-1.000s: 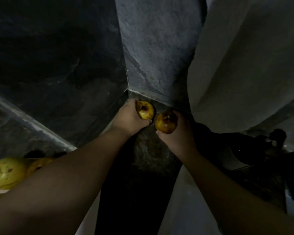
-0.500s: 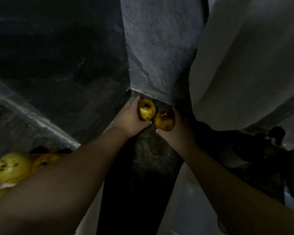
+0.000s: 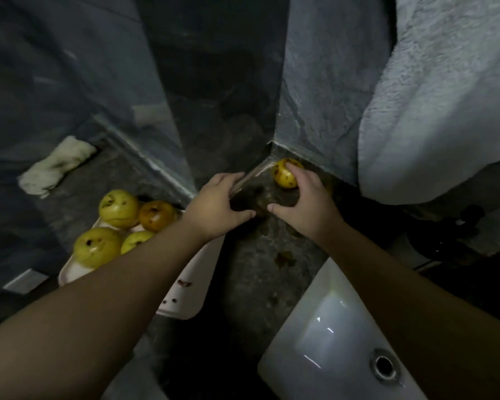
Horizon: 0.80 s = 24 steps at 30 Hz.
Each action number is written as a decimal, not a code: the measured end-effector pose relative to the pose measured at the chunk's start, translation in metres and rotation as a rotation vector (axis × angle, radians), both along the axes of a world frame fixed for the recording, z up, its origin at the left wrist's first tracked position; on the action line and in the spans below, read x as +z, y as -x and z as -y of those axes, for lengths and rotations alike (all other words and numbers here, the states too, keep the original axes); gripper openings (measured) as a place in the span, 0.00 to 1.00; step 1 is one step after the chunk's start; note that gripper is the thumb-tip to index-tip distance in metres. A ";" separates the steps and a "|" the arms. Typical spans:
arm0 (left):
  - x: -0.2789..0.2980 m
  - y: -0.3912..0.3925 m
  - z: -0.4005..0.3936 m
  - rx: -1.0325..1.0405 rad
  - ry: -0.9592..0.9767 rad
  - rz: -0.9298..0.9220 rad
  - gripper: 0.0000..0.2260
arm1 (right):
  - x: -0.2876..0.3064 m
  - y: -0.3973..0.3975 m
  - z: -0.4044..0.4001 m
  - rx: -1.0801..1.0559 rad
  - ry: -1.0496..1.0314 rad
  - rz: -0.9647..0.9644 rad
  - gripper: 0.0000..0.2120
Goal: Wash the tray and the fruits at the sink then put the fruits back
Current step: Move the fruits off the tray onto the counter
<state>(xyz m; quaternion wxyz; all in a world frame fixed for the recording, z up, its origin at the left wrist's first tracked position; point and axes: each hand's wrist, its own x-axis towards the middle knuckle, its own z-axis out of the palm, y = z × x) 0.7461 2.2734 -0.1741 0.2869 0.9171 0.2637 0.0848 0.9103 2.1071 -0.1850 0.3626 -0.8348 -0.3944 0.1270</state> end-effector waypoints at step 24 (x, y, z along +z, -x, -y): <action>-0.015 0.187 -0.044 0.148 -0.414 -0.439 0.47 | -0.034 0.131 -0.116 0.544 0.036 -0.186 0.38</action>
